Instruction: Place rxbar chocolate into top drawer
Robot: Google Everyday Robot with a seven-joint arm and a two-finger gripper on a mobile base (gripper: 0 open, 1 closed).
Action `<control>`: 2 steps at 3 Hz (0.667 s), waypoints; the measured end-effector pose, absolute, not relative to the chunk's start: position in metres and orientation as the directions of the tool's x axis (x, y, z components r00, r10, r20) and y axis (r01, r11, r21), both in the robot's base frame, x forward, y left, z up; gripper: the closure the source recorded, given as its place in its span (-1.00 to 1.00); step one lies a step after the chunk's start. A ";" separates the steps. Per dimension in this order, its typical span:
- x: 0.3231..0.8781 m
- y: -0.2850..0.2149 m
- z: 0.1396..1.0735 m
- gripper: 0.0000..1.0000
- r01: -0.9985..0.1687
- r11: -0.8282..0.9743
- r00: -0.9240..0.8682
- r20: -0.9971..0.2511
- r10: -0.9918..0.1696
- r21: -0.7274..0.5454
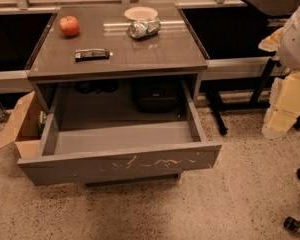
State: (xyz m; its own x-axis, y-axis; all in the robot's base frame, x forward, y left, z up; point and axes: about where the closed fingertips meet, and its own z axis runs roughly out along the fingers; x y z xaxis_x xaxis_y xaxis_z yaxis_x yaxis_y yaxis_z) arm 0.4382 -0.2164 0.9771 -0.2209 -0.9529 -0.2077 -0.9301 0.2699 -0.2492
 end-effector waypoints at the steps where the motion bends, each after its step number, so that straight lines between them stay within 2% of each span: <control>1: 0.438 -0.216 0.977 -1.00 -0.930 0.270 -0.221 -0.208 -0.953 -0.249; 2: 0.456 -0.208 0.973 -1.00 -0.932 0.261 -0.191 -0.273 -0.943 -0.250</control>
Offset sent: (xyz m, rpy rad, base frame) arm 0.0437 0.0197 -0.0140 0.1642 -0.0304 0.0670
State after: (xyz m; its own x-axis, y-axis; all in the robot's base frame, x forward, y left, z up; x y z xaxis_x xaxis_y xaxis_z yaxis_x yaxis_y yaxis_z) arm 0.4557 -0.2079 0.9730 -0.1913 -0.9429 -0.2727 -0.9323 0.2614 -0.2501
